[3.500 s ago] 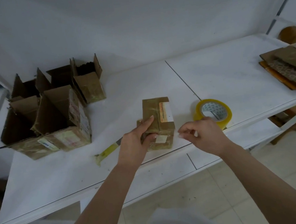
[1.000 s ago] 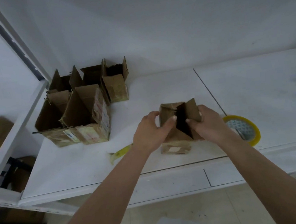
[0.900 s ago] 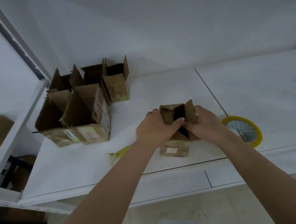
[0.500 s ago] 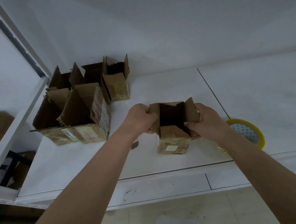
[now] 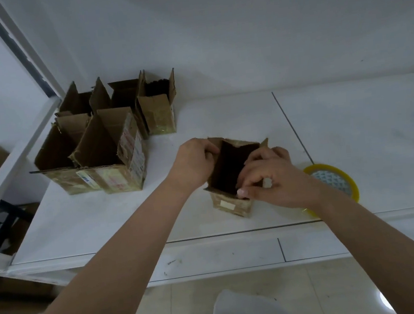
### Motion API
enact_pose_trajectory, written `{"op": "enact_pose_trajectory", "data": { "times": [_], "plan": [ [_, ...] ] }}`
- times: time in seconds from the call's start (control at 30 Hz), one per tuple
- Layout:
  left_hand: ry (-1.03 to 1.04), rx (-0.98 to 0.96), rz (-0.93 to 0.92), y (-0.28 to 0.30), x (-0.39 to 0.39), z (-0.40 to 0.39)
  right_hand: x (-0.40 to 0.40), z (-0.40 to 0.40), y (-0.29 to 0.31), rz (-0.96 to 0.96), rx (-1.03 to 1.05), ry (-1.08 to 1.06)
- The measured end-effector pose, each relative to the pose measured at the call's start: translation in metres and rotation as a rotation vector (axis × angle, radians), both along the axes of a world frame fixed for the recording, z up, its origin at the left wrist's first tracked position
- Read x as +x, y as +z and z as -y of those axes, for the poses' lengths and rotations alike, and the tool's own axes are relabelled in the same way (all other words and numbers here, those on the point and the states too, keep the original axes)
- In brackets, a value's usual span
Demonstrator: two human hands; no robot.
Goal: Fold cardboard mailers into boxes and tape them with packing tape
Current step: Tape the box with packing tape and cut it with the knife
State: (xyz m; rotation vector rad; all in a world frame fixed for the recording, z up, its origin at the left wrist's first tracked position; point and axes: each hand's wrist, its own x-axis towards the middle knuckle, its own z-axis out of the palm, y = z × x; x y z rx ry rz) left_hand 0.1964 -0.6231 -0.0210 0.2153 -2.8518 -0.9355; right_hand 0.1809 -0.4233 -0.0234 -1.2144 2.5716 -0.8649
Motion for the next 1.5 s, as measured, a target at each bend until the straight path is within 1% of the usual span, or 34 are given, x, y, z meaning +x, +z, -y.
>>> {"op": "enact_pose_trajectory", "data": {
  "times": [0.03, 0.1, 0.17, 0.27, 0.47, 0.57, 0.63, 0.7, 0.77, 0.8, 0.87, 0.93, 1.0, 1.07, 1.1, 1.17, 1.3, 1.4, 1.5],
  "plan": [
    [-0.023, -0.011, 0.012, -0.001, 0.000, -0.001, -0.002, -0.002, 0.001, 0.008, 0.058, 0.013],
    [-0.059, -0.015, 0.056, -0.002, 0.002, 0.000, -0.010, -0.005, 0.004, -0.006, 0.109, -0.041],
    [-0.109, 0.010, 0.116, -0.002, 0.005, 0.003, -0.019, -0.003, 0.007, -0.069, 0.138, -0.138],
    [-0.203, 0.025, 0.162, -0.003, 0.011, 0.006, -0.029, 0.007, 0.005, -0.149, 0.287, -0.160],
    [-0.298, -0.044, 0.180, -0.006, 0.020, 0.002, -0.049, 0.022, 0.000, -0.044, 0.474, -0.179],
    [-0.284, -0.070, 0.167, -0.009, 0.021, -0.005, -0.051, 0.032, 0.003, -0.080, 0.547, -0.166],
    [-0.263, -0.053, 0.163, -0.011, 0.021, -0.006, -0.049, 0.034, 0.002, -0.109, 0.509, -0.166],
    [-0.238, 0.006, 0.167, -0.012, 0.020, -0.001, -0.043, 0.028, 0.000, -0.127, 0.397, -0.214],
    [-0.188, 0.056, 0.152, -0.013, 0.019, 0.005, -0.036, 0.018, -0.005, -0.161, 0.230, -0.347],
    [-0.160, 0.063, 0.142, -0.013, 0.018, 0.006, -0.032, 0.014, -0.006, -0.134, 0.158, -0.428],
    [-0.100, 0.051, 0.123, -0.014, 0.013, 0.006, -0.029, 0.009, -0.009, 0.073, 0.099, -0.564],
    [-0.052, 0.032, 0.104, -0.015, 0.006, 0.004, -0.026, 0.012, -0.014, 0.286, 0.120, -0.613],
    [-0.052, 0.021, 0.094, -0.014, -0.001, 0.003, -0.024, 0.018, -0.016, 0.363, 0.095, -0.609],
    [-0.096, 0.019, 0.090, -0.013, -0.006, 0.005, -0.027, 0.029, -0.017, 0.395, 0.018, -0.638],
    [-0.123, 0.008, 0.087, -0.011, -0.008, 0.008, -0.031, 0.035, -0.016, 0.402, -0.023, -0.668],
    [-0.148, -0.043, 0.054, -0.001, -0.010, 0.022, -0.042, 0.048, -0.014, 0.355, -0.081, -0.720],
    [-0.108, -0.191, -0.054, 0.029, -0.017, 0.067, -0.083, 0.080, -0.006, 0.229, -0.140, -0.712],
    [-0.125, -0.348, 0.012, 0.042, -0.024, 0.096, -0.122, 0.114, -0.001, 0.216, -0.139, -0.731],
    [-0.139, -0.420, 0.053, 0.047, -0.026, 0.110, -0.153, 0.147, -0.005, 0.252, -0.163, -0.757]
  ]
}}
